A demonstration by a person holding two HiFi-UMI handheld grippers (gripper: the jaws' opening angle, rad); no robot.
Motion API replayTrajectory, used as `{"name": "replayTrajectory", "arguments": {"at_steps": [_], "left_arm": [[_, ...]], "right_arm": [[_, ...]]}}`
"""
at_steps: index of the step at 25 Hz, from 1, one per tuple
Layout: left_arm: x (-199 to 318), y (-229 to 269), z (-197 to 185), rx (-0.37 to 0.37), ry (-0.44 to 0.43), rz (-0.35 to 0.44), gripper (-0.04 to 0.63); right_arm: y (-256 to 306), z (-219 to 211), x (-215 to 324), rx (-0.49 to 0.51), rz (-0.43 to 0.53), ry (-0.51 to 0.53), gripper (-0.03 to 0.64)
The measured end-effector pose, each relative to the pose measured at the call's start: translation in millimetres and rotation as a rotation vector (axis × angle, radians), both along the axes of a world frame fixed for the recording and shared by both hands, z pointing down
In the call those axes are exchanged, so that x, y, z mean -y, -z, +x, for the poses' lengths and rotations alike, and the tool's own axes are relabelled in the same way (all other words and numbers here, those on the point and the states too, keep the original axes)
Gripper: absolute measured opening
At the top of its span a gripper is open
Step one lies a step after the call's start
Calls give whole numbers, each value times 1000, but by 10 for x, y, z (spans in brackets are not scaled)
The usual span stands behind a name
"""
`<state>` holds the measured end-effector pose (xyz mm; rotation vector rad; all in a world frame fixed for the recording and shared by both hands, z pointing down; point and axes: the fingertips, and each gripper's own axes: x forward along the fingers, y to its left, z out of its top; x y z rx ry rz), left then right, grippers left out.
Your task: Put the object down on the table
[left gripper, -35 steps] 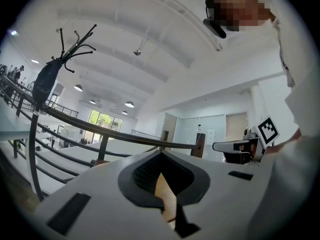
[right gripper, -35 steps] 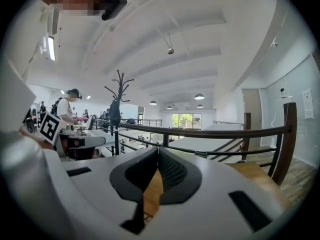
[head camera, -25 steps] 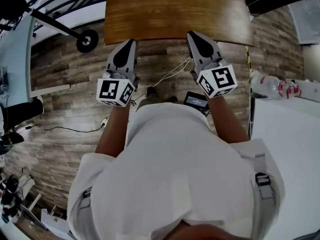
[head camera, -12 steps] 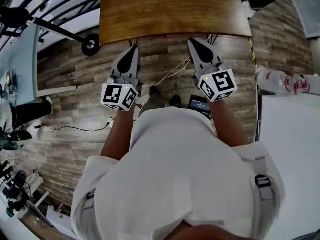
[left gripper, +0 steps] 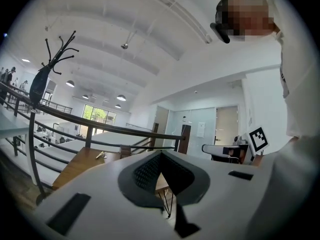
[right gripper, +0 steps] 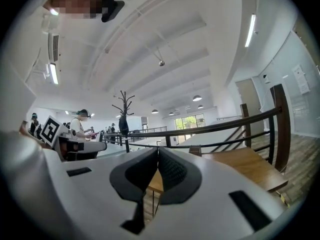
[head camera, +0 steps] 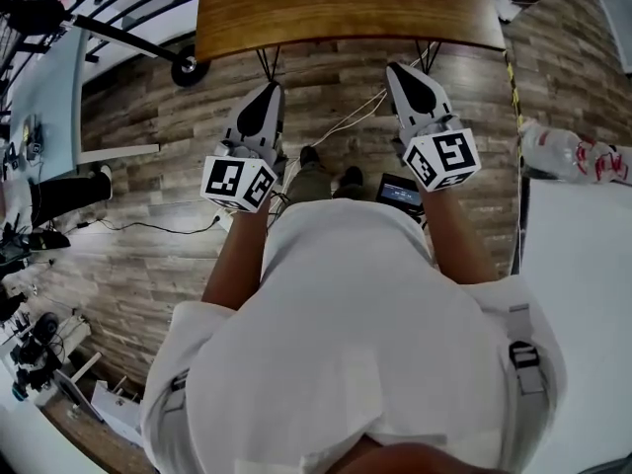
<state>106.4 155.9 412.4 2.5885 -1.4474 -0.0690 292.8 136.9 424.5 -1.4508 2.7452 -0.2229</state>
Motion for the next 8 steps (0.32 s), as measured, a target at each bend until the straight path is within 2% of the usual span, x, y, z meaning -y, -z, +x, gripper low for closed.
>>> {"name": "replayTrajectory", "arguments": {"at_steps": [4,8], "left_arm": [[-27,-4,6,33,68,-3,11],[6,88,71,34,93,16,11]], "right_arm": [[13,98,-121,1,1,-3,25],[49,236,-147,-7,4,-12,25]]}}
